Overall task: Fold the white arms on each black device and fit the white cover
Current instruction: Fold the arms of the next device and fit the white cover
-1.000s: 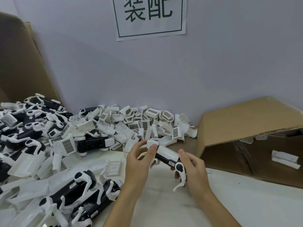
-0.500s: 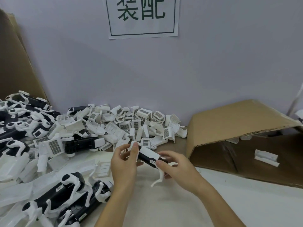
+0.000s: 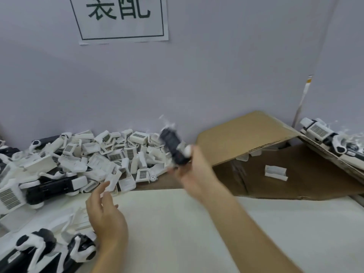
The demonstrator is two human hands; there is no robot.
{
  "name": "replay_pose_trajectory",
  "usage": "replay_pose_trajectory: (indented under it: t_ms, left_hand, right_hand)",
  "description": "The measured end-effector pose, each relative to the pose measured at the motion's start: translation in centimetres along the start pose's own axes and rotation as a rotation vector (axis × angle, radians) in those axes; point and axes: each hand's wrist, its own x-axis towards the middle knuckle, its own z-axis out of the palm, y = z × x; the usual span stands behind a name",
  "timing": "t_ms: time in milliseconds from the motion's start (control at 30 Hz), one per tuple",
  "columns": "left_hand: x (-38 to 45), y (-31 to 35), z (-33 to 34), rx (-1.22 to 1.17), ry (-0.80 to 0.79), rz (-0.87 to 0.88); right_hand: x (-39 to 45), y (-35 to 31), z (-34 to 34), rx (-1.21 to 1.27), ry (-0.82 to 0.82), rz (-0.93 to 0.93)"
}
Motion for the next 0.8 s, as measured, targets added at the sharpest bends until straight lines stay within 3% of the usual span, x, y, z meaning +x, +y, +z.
replay_pose_trajectory:
  t_ms: [100,200,367,567,800]
  left_hand:
    - [0.0,-0.2,0.2,-0.008,-0.015,-0.023]
    - [0.1,-0.4,0.5,-0.027,-0.033,-0.062]
    - [-0.1,-0.7,0.7,0.013,-0.073,-0.091]
    - [-0.2,-0.6,1.0,0.1,-0.278,-0.106]
    - [-0.5,0.2,0.5,0.141,-0.311,-0.124]
  right_hand:
    - [0.9,-7.9,1.1,0.199,0.137,-0.298]
    - [0.4,-11.4,0.0,0.273,0.198,-0.36]
    - [-0.1,-1.1,-2.0,-0.211,0.232,-0.195]
    - [-0.3,7.7,-5.3,-0.745,0.111,-0.077]
    - [-0.7,7.9,-5.4,-0.901,0.086,-0.161]
